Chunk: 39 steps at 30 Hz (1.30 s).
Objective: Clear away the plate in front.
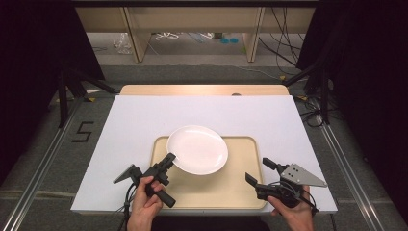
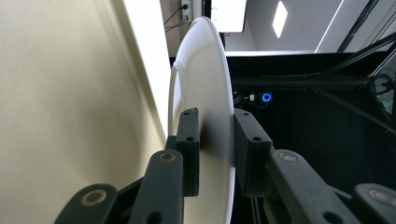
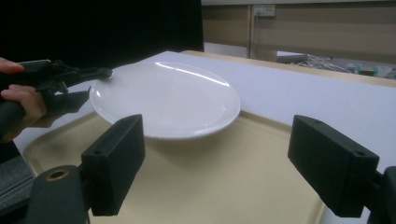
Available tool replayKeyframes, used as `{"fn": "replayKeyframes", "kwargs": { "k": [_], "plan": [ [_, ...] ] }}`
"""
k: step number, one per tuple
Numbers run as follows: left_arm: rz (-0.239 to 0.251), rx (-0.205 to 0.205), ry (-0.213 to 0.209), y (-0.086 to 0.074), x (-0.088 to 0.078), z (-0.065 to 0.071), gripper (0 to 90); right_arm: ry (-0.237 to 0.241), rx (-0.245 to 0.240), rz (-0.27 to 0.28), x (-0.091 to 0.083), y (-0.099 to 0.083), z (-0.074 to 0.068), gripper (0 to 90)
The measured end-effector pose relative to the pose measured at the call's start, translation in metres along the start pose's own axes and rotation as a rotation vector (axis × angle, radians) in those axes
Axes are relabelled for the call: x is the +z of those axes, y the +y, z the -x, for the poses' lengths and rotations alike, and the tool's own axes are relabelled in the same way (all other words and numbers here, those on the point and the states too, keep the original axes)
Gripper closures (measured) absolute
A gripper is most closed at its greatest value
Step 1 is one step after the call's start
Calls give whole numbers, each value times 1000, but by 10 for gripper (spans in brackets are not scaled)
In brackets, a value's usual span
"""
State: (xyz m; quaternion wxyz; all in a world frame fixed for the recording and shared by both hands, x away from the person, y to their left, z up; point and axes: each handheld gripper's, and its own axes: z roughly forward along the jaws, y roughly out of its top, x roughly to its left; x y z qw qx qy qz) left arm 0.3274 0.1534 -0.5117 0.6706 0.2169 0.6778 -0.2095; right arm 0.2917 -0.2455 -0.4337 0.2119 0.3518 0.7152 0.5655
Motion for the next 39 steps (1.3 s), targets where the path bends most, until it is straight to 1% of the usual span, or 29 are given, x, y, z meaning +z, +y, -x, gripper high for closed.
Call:
{"fn": "replayKeyframes", "kwargs": {
  "k": [2,4,6,7,8,10,11,13,14,15,17,18,19,21,22,23,24,25,26,27,30,31,33,35,36,37,38,39],
  "plan": [
    [-9,3,-2,-2,-3,-2,735,-1,-2,0,0,0,0,198],
    [-24,14,9,-5,-6,-4,736,-4,-2,9,0,0,0,198],
    [-26,11,14,-7,-8,-5,735,-1,-8,1,0,0,0,198],
    [-33,14,17,-8,-9,-7,734,-1,-9,2,1,0,0,198],
    [-30,9,19,-8,-10,-7,733,-9,-8,10,0,0,0,198],
    [-33,8,16,-9,-12,-9,731,-6,-7,10,0,0,0,198],
    [-32,13,20,-9,-13,-9,731,-4,-13,7,1,-1,0,198],
    [-28,18,30,-8,-16,-9,731,-2,-8,4,1,-1,0,198],
    [-30,30,33,-9,-17,-9,730,-3,-8,2,0,-1,0,197],
    [-32,33,41,-10,-19,-9,730,-5,-9,6,0,-1,0,197],
    [-45,47,57,-13,-21,-10,729,-3,-4,5,0,0,0,197],
    [-53,45,55,-14,-23,-11,733,-5,-8,7,1,-1,0,197],
    [-51,47,61,-14,-24,-12,735,-3,-8,6,1,-1,0,197],
    [-51,72,67,-15,-26,-12,743,-2,-10,1,1,0,-1,197],
    [-56,85,77,-15,-26,-11,746,-1,-10,3,1,-1,0,197],
    [-58,93,74,-16,-25,-11,750,-2,-10,1,1,-1,0,197],
    [-64,114,83,-16,-26,-11,756,-1,-10,1,1,-1,0,197],
    [-58,125,96,-17,-26,-11,760,-2,-10,0,1,-1,0,197],
    [-59,132,95,-18,-25,-11,764,-2,-9,1,1,-1,0,197],
    [-65,136,103,-18,-24,-11,768,-5,-11,8,1,-1,0,197],
    [-65,142,123,-19,-24,-13,777,-2,-10,1,1,-1,-1,197],
    [-61,156,132,-19,-25,-12,779,-3,-11,5,1,-1,-1,197],
    [-60,159,134,-19,-25,-12,784,-2,-9,0,1,-1,0,197],
    [-46,178,150,-20,-25,-12,790,-2,-9,2,1,-1,0,197],
    [-47,182,158,-20,-25,-12,793,-1,-9,-1,1,-1,0,197],
    [-55,190,177,-20,-26,-12,795,-1,-9,0,1,-1,-1,197],
    [-64,201,187,-20,-27,-13,796,-7,-12,-1,1,-1,-1,197],
    [-53,196,185,-21,-26,-13,799,-9,-13,9,1,-1,-1,197]
  ]
}}
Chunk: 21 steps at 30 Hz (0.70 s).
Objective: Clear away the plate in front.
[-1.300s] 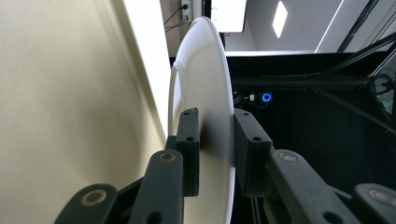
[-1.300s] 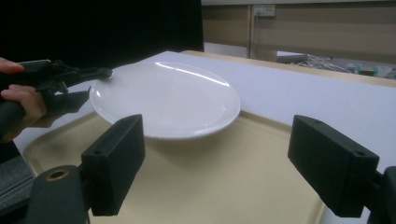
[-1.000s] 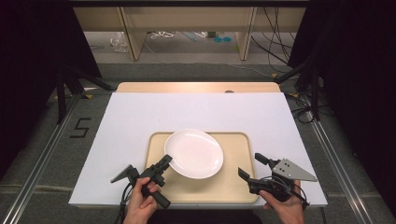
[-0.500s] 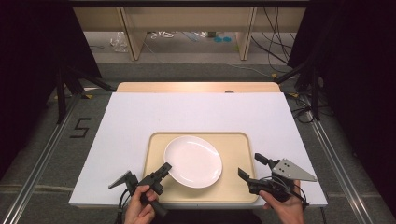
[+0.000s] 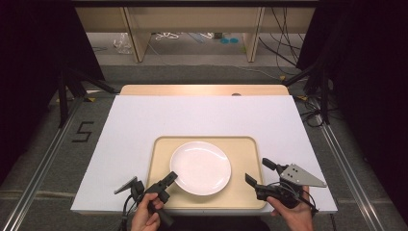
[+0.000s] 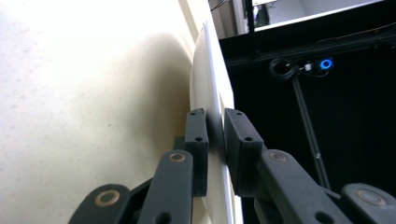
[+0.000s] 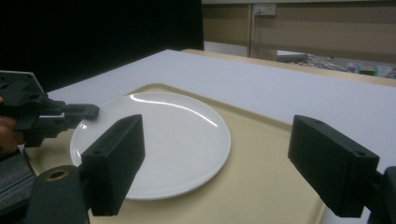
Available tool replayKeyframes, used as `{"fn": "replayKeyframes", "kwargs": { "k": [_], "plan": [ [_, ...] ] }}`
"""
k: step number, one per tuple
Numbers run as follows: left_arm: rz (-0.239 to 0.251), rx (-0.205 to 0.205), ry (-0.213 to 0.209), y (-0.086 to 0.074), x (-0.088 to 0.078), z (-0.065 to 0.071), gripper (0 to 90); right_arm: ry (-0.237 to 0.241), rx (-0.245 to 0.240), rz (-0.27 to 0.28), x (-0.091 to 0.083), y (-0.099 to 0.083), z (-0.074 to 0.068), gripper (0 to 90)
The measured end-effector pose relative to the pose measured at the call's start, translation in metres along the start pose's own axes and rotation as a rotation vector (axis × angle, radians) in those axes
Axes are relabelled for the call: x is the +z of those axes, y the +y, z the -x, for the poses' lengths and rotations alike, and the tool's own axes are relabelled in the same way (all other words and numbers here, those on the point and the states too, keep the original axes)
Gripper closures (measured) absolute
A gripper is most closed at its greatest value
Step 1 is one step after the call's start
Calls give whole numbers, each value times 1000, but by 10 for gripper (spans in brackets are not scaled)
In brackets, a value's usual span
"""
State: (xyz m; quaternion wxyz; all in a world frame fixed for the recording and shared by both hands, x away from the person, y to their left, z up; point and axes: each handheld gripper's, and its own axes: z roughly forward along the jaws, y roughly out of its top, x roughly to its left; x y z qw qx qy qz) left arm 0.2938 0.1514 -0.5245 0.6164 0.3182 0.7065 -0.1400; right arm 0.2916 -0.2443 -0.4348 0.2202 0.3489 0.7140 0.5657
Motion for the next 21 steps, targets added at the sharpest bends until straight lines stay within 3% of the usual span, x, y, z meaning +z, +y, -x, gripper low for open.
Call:
{"fn": "replayKeyframes", "kwargs": {
  "k": [3,4,15,19,21],
  "plan": [
    [3,2,8,0,-3,-2,805,6,24,-7,1,0,-2,197],
    [4,2,6,1,-3,-2,804,10,7,-11,0,0,-1,197],
    [16,69,31,3,-7,3,805,2,3,-12,0,0,0,197],
    [22,70,13,3,-5,4,795,3,9,1,1,-1,-1,197],
    [18,82,27,4,-5,5,792,4,4,5,1,-1,0,197]
  ]
}}
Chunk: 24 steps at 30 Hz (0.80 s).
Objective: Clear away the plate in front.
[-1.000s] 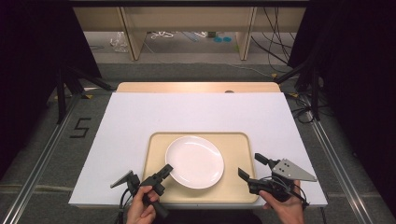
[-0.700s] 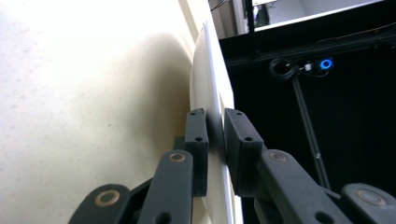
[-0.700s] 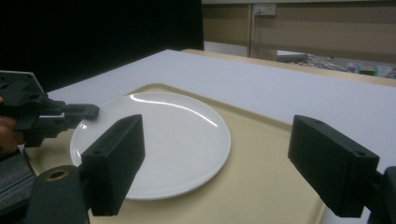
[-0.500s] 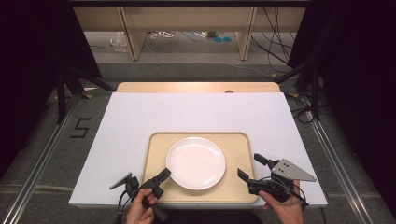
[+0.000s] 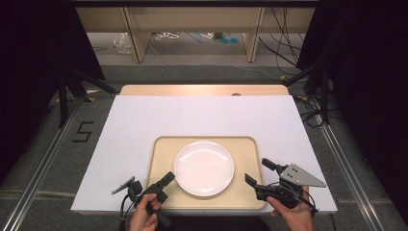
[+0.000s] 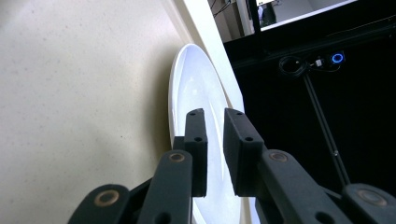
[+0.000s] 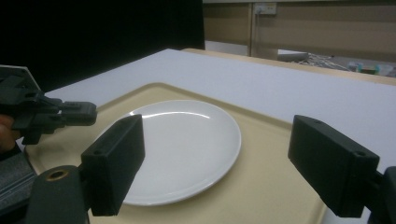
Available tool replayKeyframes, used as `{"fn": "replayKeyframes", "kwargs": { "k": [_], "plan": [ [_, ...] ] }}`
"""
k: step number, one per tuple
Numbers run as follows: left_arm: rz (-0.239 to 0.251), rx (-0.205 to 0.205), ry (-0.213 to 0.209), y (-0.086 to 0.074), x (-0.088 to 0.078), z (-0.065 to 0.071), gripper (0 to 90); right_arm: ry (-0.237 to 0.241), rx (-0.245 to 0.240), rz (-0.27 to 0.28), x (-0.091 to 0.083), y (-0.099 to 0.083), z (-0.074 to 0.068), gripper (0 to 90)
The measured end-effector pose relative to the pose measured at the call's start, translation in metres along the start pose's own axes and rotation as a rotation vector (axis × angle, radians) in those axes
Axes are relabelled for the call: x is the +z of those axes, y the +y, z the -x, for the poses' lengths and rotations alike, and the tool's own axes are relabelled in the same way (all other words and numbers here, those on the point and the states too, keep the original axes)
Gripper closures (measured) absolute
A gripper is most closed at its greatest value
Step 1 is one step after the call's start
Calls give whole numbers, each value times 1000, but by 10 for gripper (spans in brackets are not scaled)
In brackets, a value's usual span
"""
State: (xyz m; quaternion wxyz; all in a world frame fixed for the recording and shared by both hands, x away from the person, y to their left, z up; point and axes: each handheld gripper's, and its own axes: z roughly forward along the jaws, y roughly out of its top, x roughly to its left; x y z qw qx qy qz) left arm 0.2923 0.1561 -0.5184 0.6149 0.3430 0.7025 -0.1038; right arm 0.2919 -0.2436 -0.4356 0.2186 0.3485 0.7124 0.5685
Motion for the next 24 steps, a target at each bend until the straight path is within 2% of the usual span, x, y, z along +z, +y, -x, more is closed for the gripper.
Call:
{"fn": "replayKeyframes", "kwargs": {
  "k": [2,9,12,17,24],
  "plan": [
    [1,22,1,1,1,1,781,1,3,-17,-1,0,0,195],
    [17,101,0,5,0,6,752,2,1,-14,-1,1,0,193],
    [21,118,-5,8,1,7,733,2,1,-13,-1,0,0,192],
    [18,172,-12,14,0,11,686,0,1,-13,-1,0,0,190],
    [35,290,-17,28,-6,20,582,0,3,-14,-1,0,0,188]
  ]
}}
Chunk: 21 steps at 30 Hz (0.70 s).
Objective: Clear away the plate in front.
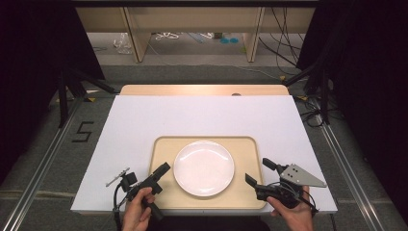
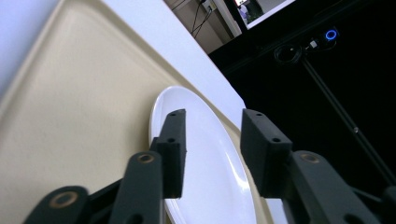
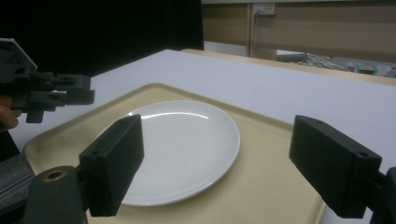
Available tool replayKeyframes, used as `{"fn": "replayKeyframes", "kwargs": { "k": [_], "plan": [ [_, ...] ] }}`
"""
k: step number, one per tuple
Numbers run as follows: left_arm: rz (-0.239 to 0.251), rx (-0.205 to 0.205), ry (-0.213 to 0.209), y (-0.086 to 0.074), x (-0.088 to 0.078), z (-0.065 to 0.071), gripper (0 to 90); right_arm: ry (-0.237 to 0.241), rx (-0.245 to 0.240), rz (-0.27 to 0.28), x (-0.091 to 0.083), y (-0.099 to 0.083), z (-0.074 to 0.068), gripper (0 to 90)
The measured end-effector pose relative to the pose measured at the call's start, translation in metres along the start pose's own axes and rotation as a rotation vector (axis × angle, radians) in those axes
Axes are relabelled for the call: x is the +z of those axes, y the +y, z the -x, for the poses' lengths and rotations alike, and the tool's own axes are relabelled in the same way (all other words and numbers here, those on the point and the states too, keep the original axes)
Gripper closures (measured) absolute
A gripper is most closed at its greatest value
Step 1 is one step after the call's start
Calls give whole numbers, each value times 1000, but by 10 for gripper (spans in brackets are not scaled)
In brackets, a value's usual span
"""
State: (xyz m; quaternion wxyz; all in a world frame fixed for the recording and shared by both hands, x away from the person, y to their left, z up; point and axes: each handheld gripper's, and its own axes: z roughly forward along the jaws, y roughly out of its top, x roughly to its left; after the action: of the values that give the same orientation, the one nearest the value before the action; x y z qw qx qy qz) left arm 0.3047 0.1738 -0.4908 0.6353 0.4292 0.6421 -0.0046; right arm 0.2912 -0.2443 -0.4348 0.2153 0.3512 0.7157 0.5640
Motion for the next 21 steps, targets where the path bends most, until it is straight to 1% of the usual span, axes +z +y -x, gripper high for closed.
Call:
{"fn": "replayKeyframes", "kwargs": {
  "k": [1,2,3,4,6,7,9,11,13,15,19,20,21],
  "plan": [
    [-1,8,-5,2,-1,0,570,0,0,0,0,0,0,188],
    [-7,27,-11,4,-1,1,558,1,-1,0,0,0,0,188],
    [-11,43,-11,6,-1,1,527,1,-3,1,0,0,0,188],
    [-17,68,-3,8,-1,2,501,1,-3,1,0,0,0,188],
    [-25,117,-8,11,-3,3,460,2,0,2,0,0,0,188],
    [-20,129,-4,13,-3,5,450,2,-1,1,0,0,0,189],
    [-17,177,7,18,-5,7,421,1,-1,0,0,0,0,189],
    [-17,204,6,21,-7,8,407,3,-1,2,0,0,0,189],
    [-12,234,19,24,-8,10,385,3,0,2,0,0,0,189],
    [-22,281,30,28,-10,10,368,3,-2,2,0,0,0,190],
    [-16,357,63,31,-11,10,341,4,-1,2,0,0,0,190],
    [-15,363,66,32,-11,10,335,4,-1,2,0,0,0,191],
    [-5,377,74,33,-12,10,333,4,-1,2,0,0,0,190]
  ]
}}
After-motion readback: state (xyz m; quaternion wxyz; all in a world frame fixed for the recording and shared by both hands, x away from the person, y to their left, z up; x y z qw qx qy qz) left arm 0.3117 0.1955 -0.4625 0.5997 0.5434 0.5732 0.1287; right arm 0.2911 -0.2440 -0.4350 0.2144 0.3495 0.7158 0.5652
